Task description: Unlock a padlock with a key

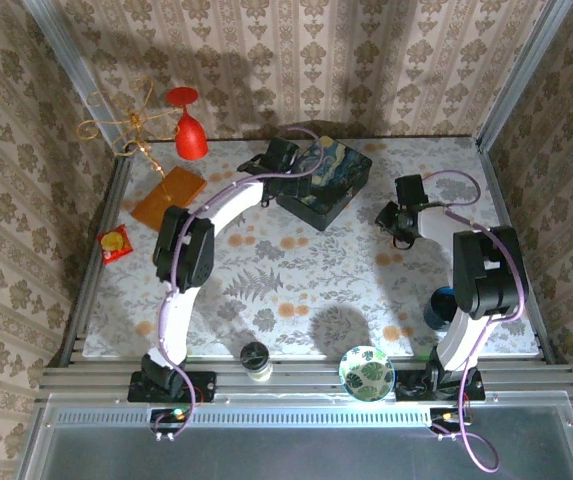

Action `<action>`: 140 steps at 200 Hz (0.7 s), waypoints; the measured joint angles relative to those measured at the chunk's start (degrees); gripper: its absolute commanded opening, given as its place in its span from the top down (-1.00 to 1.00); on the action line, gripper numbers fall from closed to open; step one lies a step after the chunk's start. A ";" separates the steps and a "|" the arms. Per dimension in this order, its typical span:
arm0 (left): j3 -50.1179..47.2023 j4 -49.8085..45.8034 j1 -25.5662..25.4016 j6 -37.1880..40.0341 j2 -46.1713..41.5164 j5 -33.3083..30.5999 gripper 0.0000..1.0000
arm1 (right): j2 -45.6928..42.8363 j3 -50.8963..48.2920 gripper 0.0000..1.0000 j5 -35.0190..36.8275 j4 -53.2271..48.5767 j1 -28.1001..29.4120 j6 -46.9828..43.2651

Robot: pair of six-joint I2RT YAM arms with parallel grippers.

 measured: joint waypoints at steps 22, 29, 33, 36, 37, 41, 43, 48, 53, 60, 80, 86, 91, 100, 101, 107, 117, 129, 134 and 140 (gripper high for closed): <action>-7.19 0.72 0.13 -0.72 -6.62 0.61 -1.00 | -1.79 -3.65 -0.15 1.33 -0.22 0.31 -2.54; -9.77 1.27 0.13 -0.74 -9.25 0.63 -1.00 | -3.04 -5.33 -0.22 1.66 -0.26 0.35 -3.37; -11.30 1.70 0.13 -0.74 -10.95 0.57 -1.00 | -3.76 -6.12 -0.30 1.97 -0.28 0.35 -3.45; -12.57 2.14 0.13 -0.74 -12.09 0.55 -1.00 | -4.35 -6.69 -0.36 2.10 -0.28 0.35 -4.02; -13.09 2.21 0.13 -0.74 -12.70 0.55 -1.00 | -4.61 -6.97 -0.38 2.21 -0.31 0.35 -4.09; -14.75 2.64 0.13 -0.76 -14.51 0.42 -1.00 | -5.60 -7.69 -0.53 2.56 -0.28 0.35 -4.42; -15.67 2.91 0.13 -0.76 -15.43 0.35 -1.00 | -6.12 -8.13 -0.61 2.67 -0.26 0.35 -4.96; -18.12 3.98 0.13 -0.76 -17.90 0.09 -1.00 | -7.65 -9.05 -0.70 3.06 -0.26 0.35 -5.42; -20.81 5.01 0.15 -0.76 -20.68 -0.22 -1.00 | -9.29 -9.90 -0.73 3.39 -0.24 0.35 -5.88; -24.59 6.62 0.31 -0.76 -24.35 -0.74 -1.00 | -11.76 -10.99 -0.80 3.96 0.02 0.35 -6.99; -37.53 12.55 1.75 -0.74 -35.82 -2.78 -1.00 | -20.31 -14.27 -0.95 5.75 1.40 0.33 -10.16; -41.48 14.38 2.56 -0.70 -38.93 -3.45 -1.00 | -22.82 -15.21 -0.98 6.38 2.21 0.33 -11.10; -44.76 15.76 3.34 -0.68 -41.40 -4.04 -1.00 | -24.90 -16.00 -1.00 7.08 2.84 0.33 -12.13; -50.51 18.21 5.20 -0.37 -45.62 -5.14 -1.00 | -28.17 -17.38 -1.00 8.26 4.13 0.35 -13.38; -50.90 18.40 5.35 -0.28 -45.86 -5.18 -1.00 | -28.65 -17.59 -1.00 8.48 4.44 0.35 -13.53; -54.42 19.76 6.75 0.20 -48.17 -6.05 -1.00 | -30.51 -18.56 -1.00 9.27 5.53 0.35 -14.47; -59.19 21.86 8.76 1.38 -50.95 -7.43 -1.00 | -33.46 -20.59 -1.00 10.67 7.82 0.33 -16.11; -64.78 25.14 11.47 3.80 -54.05 -9.35 -1.00 | -36.24 -23.63 -1.00 12.07 11.54 0.33 -18.80; -66.86 26.53 12.59 4.90 -55.17 -10.01 -1.00 | -37.05 -24.98 -1.00 12.55 13.14 0.33 -19.91; -69.09 28.33 13.92 6.14 -56.26 -10.58 -1.00 | -37.99 -27.04 -1.00 13.25 15.69 0.33 -21.53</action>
